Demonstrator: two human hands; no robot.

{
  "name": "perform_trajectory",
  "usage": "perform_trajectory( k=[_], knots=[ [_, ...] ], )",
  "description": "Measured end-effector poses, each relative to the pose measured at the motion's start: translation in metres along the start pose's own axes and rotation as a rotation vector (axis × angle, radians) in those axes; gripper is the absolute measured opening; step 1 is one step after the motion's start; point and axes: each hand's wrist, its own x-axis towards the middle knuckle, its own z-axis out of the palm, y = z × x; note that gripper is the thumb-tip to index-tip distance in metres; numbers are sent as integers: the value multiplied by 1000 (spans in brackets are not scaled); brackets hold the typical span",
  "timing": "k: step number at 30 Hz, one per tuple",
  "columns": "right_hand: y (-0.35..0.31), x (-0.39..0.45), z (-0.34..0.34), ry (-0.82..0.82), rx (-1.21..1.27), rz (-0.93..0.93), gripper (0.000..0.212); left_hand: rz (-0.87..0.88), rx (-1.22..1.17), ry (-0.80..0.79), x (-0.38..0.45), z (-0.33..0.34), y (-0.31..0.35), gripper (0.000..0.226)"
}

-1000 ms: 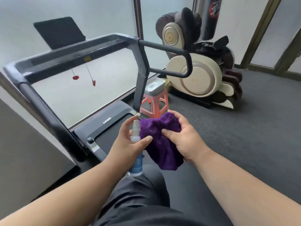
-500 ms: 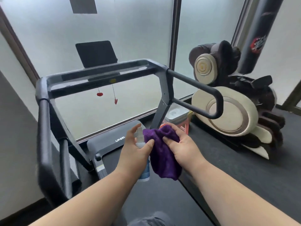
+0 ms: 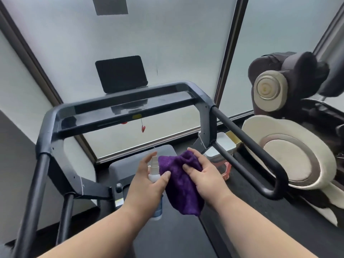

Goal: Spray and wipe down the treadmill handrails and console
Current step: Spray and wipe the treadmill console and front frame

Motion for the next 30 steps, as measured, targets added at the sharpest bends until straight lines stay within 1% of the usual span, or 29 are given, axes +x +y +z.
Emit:
perform_trajectory(
  k=[6,8,11,14,16,18,21,24,30],
  knots=[
    [-31,46,-4,-46,-46,5,47,-1,37,41,47,-1,18,59],
    [-37,62,-7,-63,-63,2,47,6,53,70,62,2,22,60],
    [-40,84,-14,-96,-45,10,46,-13,72,66,84,8,23,59],
    [-39,110,-23,-199,-22,43,52,-34,118,99,106,19,23,59],
    [-38,129,-31,-293,-28,73,60,-50,117,128,121,27,25,60],
    [-40,151,-38,-361,-44,89,62,-71,106,159,135,35,27,60],
    [-46,181,-44,-419,-63,83,58,-100,112,225,153,43,29,60],
    [-50,208,-41,-426,-71,62,53,-135,119,300,167,41,26,60],
    [-41,251,-8,-476,-114,63,49,-180,109,390,192,16,0,61]
  ],
)
